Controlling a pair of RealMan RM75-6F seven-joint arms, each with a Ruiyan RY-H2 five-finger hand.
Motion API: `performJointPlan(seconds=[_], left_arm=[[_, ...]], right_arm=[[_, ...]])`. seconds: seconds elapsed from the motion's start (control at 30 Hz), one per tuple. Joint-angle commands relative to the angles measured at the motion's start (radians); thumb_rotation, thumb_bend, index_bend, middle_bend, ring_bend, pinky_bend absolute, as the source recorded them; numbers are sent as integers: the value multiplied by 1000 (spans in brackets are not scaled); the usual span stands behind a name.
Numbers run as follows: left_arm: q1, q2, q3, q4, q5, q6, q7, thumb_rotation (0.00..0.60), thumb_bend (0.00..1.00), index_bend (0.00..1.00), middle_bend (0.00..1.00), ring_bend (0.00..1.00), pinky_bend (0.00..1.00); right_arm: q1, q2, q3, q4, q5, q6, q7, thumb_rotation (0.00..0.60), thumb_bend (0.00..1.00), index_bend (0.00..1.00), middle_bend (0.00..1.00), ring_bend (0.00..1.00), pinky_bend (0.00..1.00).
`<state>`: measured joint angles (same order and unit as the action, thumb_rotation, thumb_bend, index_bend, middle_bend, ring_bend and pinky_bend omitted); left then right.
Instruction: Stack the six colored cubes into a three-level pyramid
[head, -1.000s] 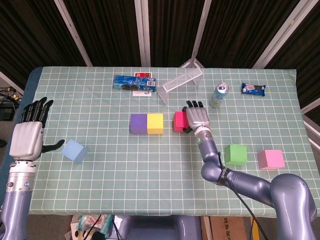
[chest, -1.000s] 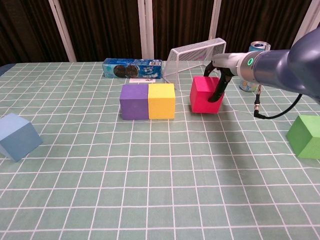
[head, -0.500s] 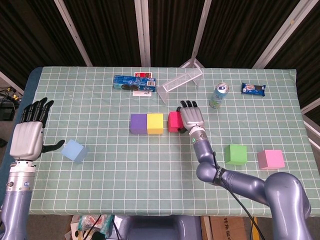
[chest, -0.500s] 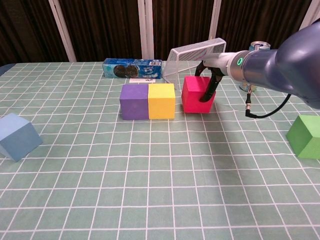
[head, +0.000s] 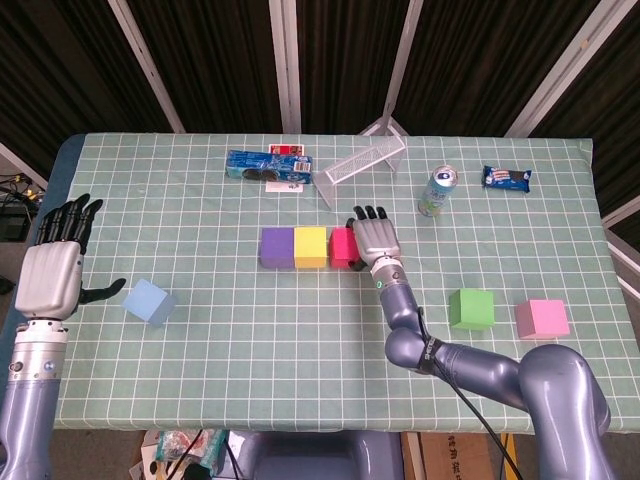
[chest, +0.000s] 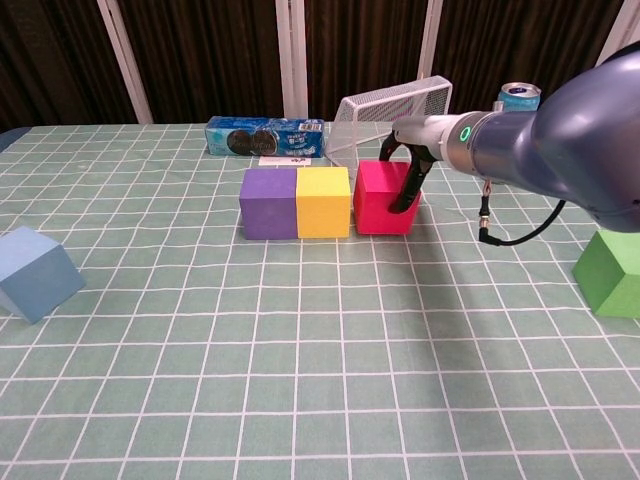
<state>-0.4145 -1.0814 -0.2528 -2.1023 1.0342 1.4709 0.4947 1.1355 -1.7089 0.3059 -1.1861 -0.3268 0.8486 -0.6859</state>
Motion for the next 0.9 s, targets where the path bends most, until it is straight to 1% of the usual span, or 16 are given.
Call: performJointPlan(seconds=[0.03, 0.9], left_arm=[[0, 1, 0, 0, -3, -1, -1, 600, 46, 0, 0, 0, 40], [-4, 3, -3, 11, -22, -10, -5, 600, 46, 0, 0, 0, 40]], right_arm=[[2, -5, -1, 8, -1, -3, 2, 600, 319, 514, 115, 0, 0], [14, -42, 0, 72, -16, -27, 11, 600, 319, 514, 115, 0, 0]])
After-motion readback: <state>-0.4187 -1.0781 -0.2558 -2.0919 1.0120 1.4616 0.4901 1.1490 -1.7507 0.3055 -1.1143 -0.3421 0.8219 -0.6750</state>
